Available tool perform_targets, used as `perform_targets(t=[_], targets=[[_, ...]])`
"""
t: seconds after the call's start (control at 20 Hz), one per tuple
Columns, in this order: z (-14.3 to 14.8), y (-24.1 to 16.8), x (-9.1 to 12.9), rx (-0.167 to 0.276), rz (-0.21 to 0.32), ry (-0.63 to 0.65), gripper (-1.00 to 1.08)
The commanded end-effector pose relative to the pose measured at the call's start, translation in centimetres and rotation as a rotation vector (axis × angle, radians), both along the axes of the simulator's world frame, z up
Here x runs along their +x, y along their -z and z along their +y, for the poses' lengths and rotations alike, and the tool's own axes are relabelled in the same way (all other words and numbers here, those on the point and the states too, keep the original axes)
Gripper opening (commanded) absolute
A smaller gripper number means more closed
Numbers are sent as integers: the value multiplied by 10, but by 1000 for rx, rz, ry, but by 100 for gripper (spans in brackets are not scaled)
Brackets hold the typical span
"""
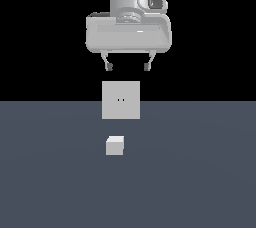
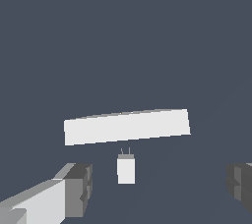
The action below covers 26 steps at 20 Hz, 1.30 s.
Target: Plug the charger into the wall socket.
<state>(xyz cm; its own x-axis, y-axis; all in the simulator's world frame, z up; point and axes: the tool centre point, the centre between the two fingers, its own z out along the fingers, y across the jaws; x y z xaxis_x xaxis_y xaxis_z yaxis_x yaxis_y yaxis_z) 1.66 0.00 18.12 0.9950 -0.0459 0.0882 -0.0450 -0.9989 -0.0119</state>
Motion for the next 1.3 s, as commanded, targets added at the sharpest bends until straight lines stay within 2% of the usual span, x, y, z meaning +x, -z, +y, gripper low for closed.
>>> perform_targets(t=[0.0, 1.25], targets=[[1, 4, -3, -1, -14, -1, 100], [17, 72, -51, -14, -267, -16, 100]])
